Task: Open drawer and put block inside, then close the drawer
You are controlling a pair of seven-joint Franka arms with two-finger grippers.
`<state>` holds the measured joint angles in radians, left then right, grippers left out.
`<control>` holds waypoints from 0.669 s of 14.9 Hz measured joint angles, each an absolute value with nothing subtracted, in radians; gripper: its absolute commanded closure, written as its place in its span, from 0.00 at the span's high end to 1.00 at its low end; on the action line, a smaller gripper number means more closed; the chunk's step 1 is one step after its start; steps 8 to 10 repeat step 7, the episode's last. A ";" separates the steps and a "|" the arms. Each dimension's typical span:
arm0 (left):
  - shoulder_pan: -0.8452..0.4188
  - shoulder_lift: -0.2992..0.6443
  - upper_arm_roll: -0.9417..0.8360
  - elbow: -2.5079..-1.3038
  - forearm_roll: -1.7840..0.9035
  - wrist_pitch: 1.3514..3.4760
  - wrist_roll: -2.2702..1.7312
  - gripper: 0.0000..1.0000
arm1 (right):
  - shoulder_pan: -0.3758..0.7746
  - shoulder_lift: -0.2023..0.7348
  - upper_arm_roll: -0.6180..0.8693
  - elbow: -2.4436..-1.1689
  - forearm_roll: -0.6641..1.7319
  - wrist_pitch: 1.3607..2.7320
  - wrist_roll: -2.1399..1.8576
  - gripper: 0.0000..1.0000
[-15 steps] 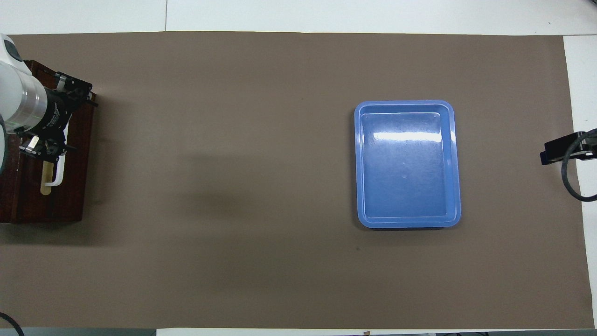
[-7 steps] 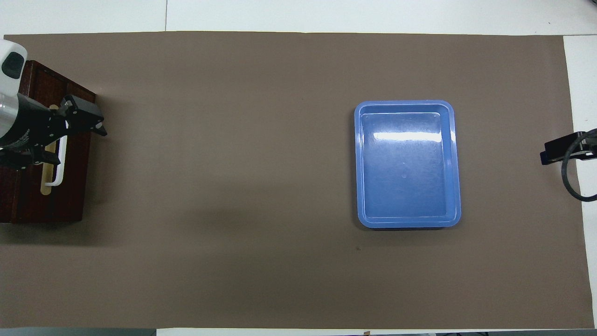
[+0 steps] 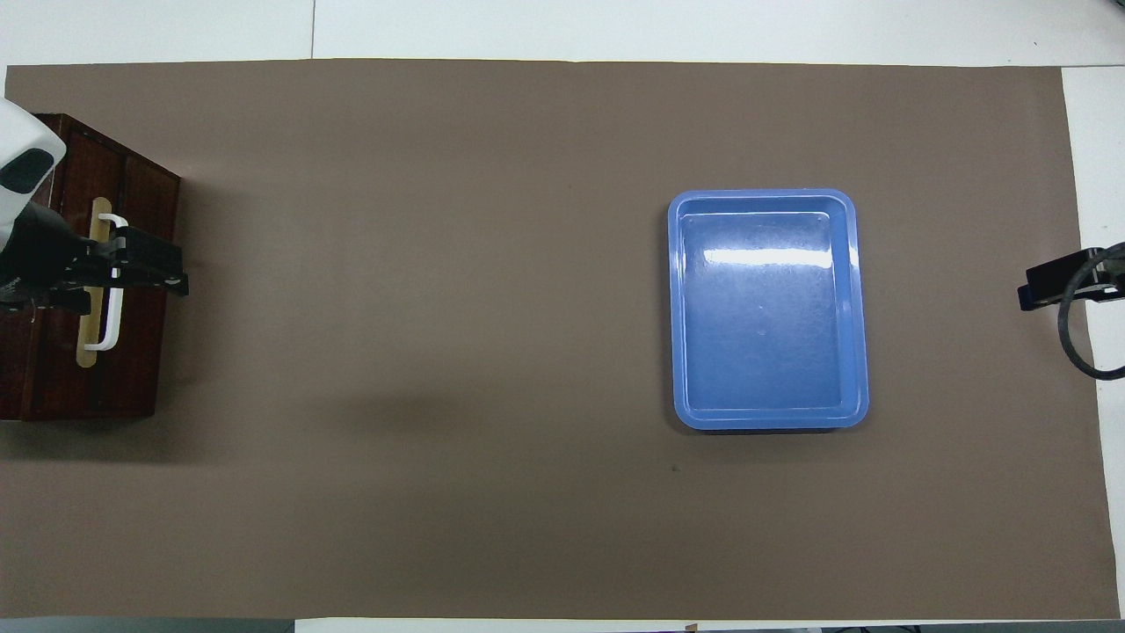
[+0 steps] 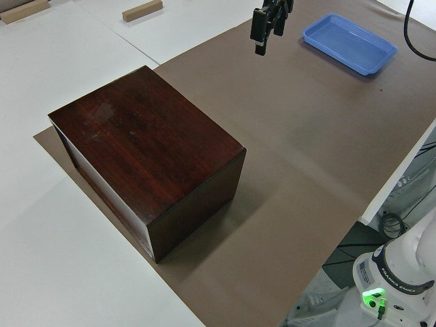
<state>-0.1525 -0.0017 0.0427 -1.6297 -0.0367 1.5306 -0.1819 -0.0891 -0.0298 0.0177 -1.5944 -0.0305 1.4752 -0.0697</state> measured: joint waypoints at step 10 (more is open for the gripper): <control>-0.152 -0.002 0.037 -1.634 -0.031 1.530 -0.129 1.00 | -0.089 -0.030 0.018 -1.594 -0.030 1.475 -0.070 1.00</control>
